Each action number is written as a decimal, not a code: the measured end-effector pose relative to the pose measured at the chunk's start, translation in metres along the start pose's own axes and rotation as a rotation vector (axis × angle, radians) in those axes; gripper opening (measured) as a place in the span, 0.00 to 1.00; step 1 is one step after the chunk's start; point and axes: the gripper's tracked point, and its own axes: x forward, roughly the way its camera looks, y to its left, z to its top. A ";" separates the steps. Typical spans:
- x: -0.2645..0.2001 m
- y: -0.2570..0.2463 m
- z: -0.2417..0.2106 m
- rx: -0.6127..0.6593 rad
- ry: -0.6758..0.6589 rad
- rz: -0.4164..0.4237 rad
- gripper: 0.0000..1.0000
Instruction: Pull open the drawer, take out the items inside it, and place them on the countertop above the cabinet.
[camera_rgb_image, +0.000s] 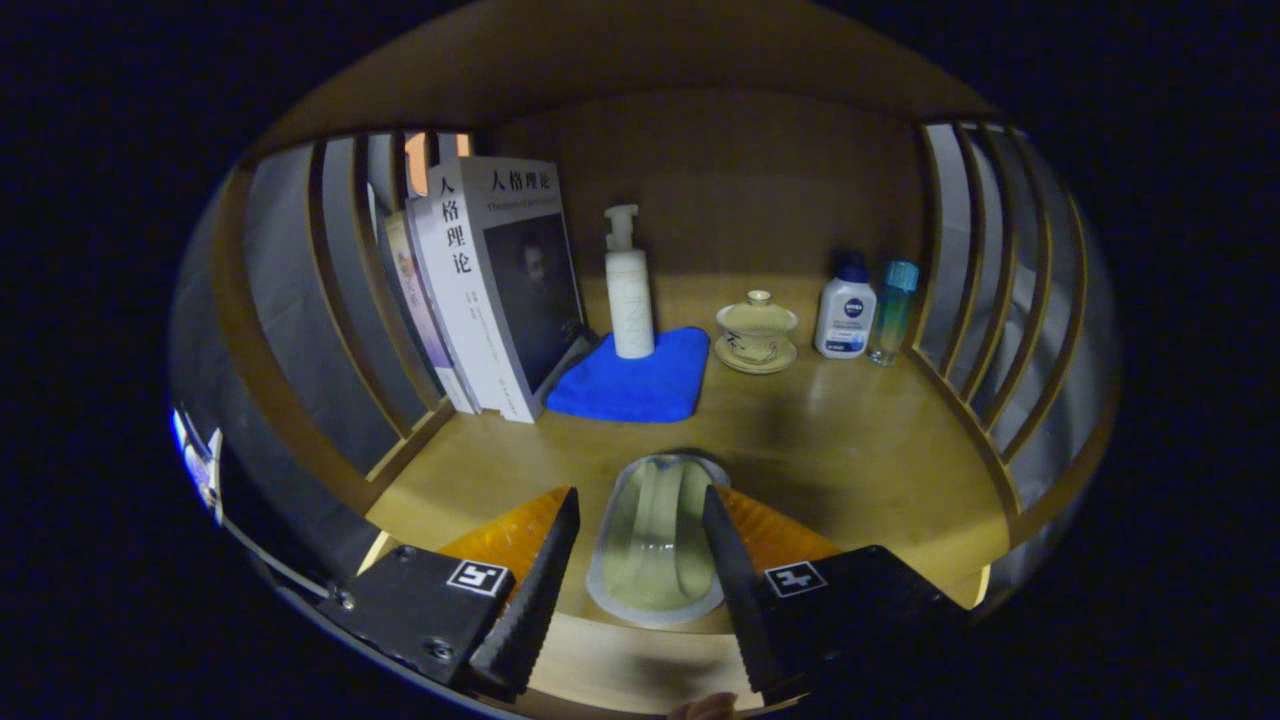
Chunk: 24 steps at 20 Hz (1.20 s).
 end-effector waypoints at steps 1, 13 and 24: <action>-0.004 -0.001 -0.003 0.004 -0.008 -0.001 0.79; -0.073 0.004 -0.039 -0.087 -0.265 -0.045 0.94; -0.147 0.008 -0.112 -0.090 -0.384 -0.063 0.99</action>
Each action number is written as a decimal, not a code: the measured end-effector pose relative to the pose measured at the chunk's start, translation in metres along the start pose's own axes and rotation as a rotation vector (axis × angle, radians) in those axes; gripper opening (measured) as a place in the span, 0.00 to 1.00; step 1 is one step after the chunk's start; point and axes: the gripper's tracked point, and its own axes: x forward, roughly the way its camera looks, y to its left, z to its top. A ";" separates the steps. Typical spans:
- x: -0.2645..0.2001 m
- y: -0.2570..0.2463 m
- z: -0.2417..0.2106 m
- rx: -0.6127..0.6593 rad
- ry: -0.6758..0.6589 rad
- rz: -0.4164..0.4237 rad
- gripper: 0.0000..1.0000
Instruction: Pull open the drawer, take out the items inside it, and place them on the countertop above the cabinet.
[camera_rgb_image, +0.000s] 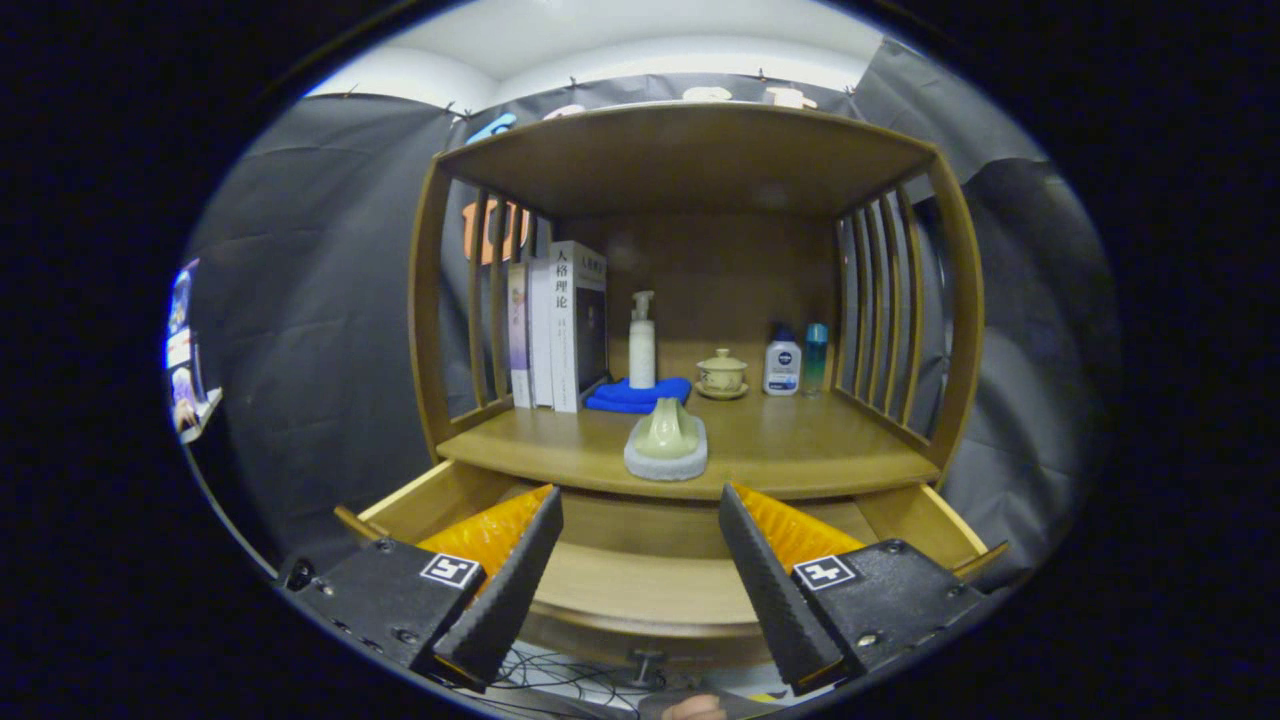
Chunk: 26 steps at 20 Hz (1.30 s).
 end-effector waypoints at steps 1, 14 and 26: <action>-0.006 -0.003 -0.005 0.012 -0.010 -0.017 0.99; -0.039 -0.012 -0.087 0.061 0.048 -0.087 0.99; -0.025 -0.004 -0.105 0.030 0.054 -0.126 0.99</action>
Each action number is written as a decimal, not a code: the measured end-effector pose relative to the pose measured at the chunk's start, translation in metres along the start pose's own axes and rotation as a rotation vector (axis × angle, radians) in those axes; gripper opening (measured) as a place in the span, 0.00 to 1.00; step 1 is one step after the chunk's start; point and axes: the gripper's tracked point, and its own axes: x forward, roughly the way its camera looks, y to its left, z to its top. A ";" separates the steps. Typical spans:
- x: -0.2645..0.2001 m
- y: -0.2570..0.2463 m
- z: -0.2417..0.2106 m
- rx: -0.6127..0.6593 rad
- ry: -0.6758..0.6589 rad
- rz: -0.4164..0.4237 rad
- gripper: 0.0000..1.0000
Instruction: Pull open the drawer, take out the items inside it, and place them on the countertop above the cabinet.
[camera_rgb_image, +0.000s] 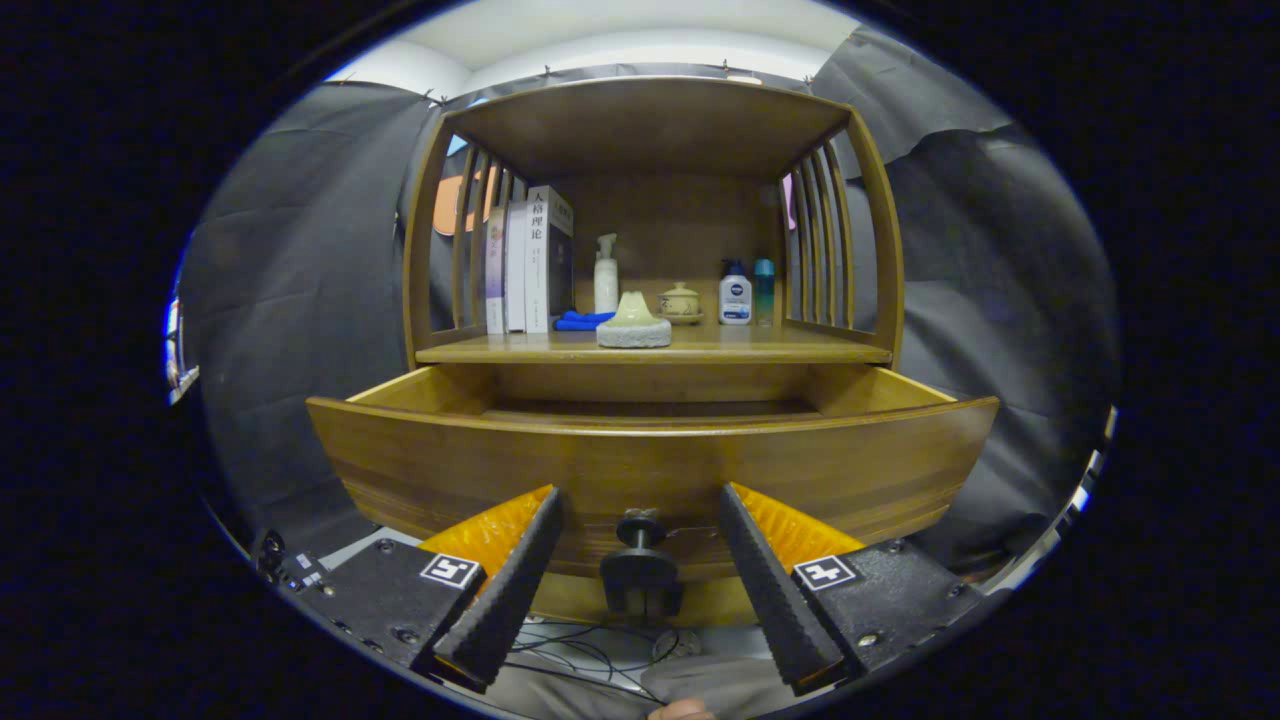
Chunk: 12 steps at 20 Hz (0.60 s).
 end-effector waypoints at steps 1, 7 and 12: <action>0.003 -0.004 0.000 0.002 -0.003 -0.010 0.99; 0.011 -0.007 -0.006 0.027 -0.002 -0.039 0.99; 0.012 -0.008 -0.002 0.011 -0.027 -0.040 0.99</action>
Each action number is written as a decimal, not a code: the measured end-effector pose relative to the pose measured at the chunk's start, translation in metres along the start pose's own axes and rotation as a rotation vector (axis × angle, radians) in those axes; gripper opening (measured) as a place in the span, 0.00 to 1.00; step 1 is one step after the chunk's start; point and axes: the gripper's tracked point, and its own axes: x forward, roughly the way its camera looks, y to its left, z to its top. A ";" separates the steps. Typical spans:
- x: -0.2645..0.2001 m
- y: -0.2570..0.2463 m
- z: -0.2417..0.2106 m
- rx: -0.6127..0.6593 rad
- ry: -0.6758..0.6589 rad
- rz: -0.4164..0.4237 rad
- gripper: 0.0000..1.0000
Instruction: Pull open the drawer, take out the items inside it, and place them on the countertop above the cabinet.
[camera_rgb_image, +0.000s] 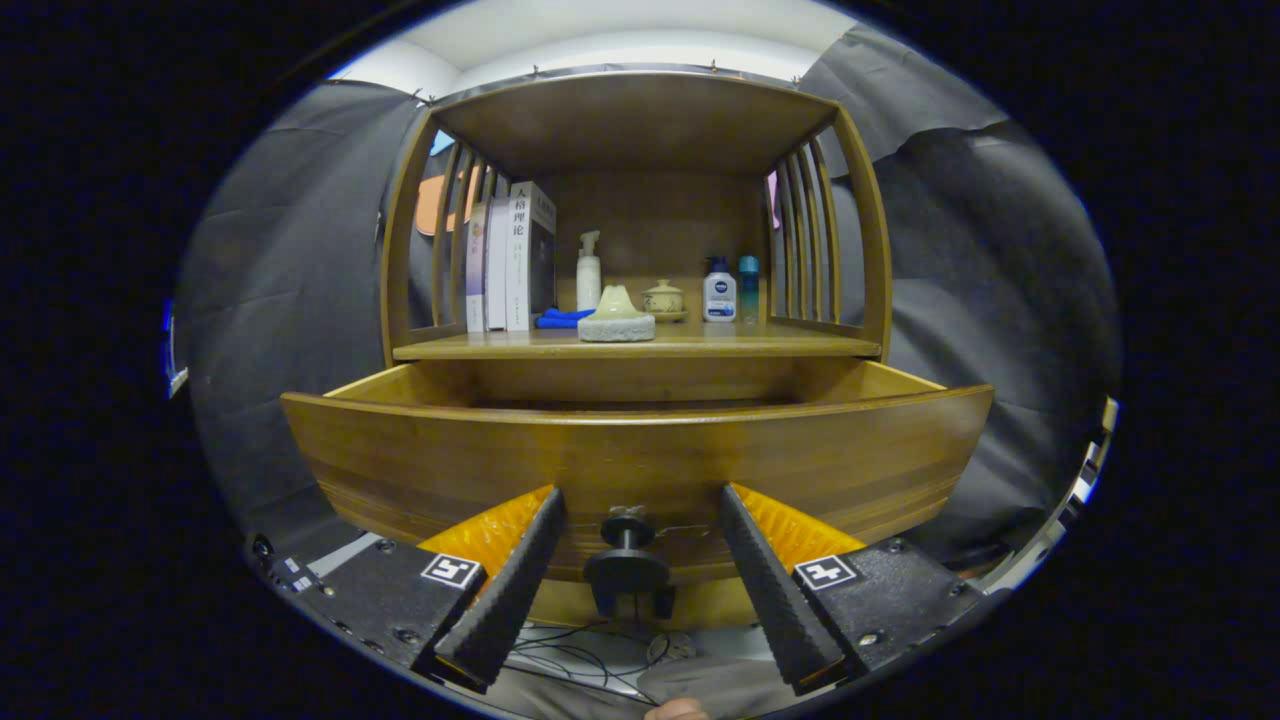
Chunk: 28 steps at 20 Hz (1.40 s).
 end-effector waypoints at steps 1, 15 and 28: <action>0.001 -0.001 0.003 -0.004 -0.012 0.000 0.99; 0.041 0.004 0.011 -0.004 -0.007 0.002 0.99; 0.101 0.006 0.022 -0.011 -0.013 -0.007 0.99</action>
